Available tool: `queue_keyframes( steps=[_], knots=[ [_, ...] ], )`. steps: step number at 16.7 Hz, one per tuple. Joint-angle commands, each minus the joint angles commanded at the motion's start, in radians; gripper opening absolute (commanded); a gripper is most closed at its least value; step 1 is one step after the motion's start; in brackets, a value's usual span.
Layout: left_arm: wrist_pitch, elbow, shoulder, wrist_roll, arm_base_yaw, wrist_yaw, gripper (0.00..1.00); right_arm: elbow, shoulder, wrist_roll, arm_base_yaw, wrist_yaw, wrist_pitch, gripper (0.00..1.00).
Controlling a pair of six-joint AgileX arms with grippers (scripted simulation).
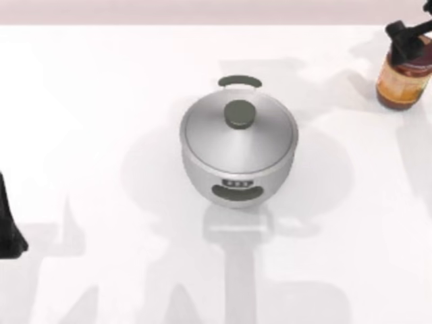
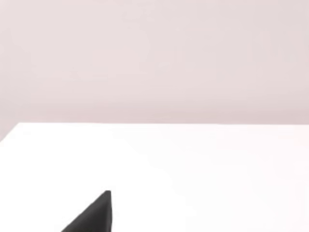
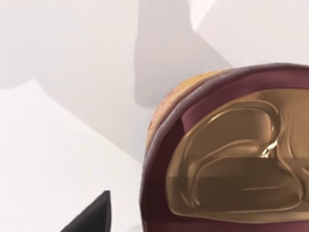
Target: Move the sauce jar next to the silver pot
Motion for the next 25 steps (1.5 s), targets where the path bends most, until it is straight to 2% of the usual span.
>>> queue_keyframes(
  steps=[8,12,25],
  knots=[
    [0.000,0.000,0.000,0.000,0.000,0.000,1.00,-0.099,0.038,0.011,0.019,0.003,0.143,1.00],
    [0.000,0.000,0.000,0.000,0.000,0.000,1.00,-0.106,0.040,0.013,0.020,0.003,0.153,1.00],
    [0.000,0.000,0.000,0.000,0.000,0.000,1.00,-0.106,0.040,0.013,0.020,0.003,0.153,0.02]
  ],
)
